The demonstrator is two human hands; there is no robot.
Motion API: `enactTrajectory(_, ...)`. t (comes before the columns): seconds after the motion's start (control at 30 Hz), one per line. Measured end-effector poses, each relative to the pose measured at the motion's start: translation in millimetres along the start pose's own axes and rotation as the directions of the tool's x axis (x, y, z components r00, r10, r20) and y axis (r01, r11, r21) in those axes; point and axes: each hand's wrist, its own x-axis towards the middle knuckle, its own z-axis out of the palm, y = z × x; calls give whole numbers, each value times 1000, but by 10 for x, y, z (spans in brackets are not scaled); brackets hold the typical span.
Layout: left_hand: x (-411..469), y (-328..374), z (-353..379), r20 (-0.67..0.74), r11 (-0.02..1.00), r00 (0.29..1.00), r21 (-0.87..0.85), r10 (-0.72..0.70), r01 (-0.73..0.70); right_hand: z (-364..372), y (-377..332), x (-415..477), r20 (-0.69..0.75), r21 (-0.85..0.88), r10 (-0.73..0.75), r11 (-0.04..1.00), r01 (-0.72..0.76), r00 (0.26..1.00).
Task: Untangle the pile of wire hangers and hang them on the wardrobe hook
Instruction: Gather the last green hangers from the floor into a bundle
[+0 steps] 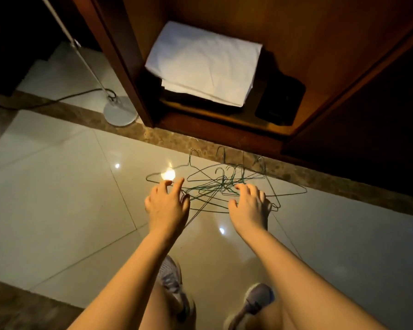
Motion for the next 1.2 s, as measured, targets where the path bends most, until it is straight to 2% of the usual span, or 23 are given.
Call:
enactTrajectory(0.33, 227, -746, 2152, 87, 990, 996, 136, 22, -34, 2081, 1031, 836, 122, -50, 44, 998, -38, 992)
enactTrajectory(0.47, 445, -817, 2743, 30, 991, 999, 136, 16, -20, 2671, 1271, 1236, 113, 7, -17, 1000, 17, 993)
enactTrajectory(0.57, 541, -977, 3088, 21, 990, 999, 137, -41, 38, 2948, 1414, 1508, 112, 24, -53, 998, 51, 992)
enactTrajectory(0.67, 512, -1148, 3304, 25, 985, 992, 131, -120, 116, 3091, 1576, 1690, 126, -10, -55, 998, 57, 991)
enactTrajectory(0.77, 465, -1233, 3423, 63, 977, 979, 106, -192, 185, 3180, 1598, 1829, 202, 25, -32, 999, 28, 979)
enactTrajectory(0.87, 529, -1275, 3443, 114, 988, 984, 84, -137, 128, 3269, 1478, 1915, 297, 73, -94, 994, 76, 950)
enactTrajectory(1.03, 657, -1410, 3343, 150, 1000, 989, -16, 14, -12, 3522, 1235, 1963, 354, 69, -213, 977, 202, 911)
enactTrajectory(1.2, 499, -1852, 3498, 213, 999, 976, -16, -47, 52, 3716, 1116, 1958, 365, 16, -269, 959, 283, 891)
